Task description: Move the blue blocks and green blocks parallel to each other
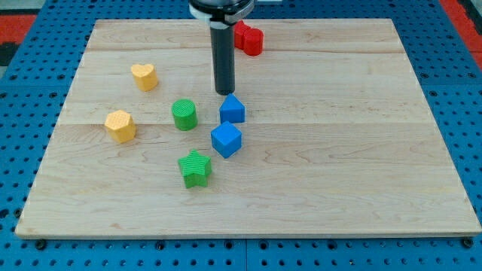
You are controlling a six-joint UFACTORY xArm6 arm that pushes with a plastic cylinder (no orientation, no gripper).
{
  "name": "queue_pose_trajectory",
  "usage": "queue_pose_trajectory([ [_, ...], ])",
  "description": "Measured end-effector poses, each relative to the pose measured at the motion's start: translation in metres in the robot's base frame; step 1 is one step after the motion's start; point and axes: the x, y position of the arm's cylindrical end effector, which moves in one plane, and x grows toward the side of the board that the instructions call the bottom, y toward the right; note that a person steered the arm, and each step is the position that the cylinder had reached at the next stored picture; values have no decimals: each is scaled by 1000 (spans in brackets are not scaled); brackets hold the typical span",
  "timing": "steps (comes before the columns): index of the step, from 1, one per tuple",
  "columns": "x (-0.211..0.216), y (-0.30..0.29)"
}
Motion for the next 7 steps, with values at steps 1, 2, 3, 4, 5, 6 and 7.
queue_pose_trajectory([
  [1, 7, 2],
  [2, 42, 49],
  [3, 53, 77],
  [4, 90, 119],
  [5, 156, 93],
  [6, 159, -5],
  [7, 139, -42],
])
